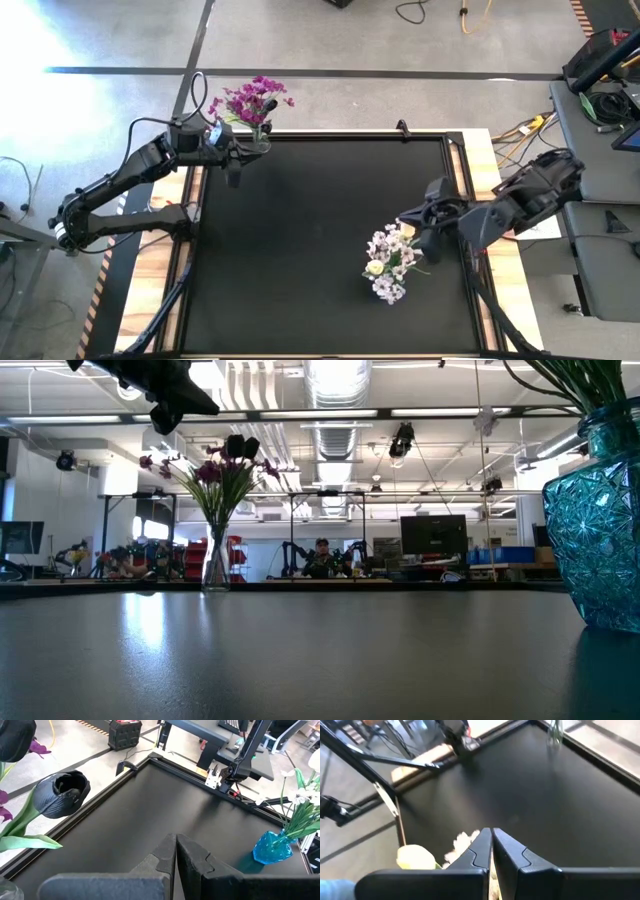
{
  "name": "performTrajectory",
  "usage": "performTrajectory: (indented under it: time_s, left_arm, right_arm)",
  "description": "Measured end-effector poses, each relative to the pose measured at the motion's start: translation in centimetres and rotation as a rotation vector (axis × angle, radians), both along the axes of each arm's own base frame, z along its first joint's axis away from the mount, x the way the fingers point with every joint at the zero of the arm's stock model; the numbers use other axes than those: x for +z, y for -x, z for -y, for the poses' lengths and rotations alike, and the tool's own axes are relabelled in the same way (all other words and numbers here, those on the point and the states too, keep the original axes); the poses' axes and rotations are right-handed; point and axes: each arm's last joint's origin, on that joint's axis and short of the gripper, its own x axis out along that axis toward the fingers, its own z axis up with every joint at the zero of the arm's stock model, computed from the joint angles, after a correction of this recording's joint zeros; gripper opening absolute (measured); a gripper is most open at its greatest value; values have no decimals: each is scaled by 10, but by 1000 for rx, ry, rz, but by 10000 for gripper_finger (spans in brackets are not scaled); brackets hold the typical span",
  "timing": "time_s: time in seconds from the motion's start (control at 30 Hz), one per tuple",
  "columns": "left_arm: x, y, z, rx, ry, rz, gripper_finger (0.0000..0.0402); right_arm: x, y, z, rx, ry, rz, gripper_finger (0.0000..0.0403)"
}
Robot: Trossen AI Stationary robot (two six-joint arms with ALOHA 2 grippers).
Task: Sort flowers into vase by color
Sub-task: Put the white tulip into the blue vase
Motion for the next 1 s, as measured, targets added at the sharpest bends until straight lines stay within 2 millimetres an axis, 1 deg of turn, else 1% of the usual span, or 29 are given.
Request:
performTrajectory:
  time_s: [0.1,0.23,0.4,0.63,0.87,1.0]
  left_arm:
    - [0,0,0,0,0,0,0]
    - [0,0,0,0,0,0,0]
    - [0,0,0,0,0,0,0]
    - [0,0,0,0,0,0,0]
    - [0,0,0,0,0,0,0]
    - [0,0,0,-2,-6,-2,0]
  right_arm:
    - [9,3,2,16,7,28,9]
    - [11,6,8,-3,20,3,9]
    - [5,10,13,-60,16,-68,9]
    - [-8,4,9,-40,-60,-151,9]
    - [-10,4,7,-51,-128,-168,9]
    - [-10,4,7,-38,-127,-179,9]
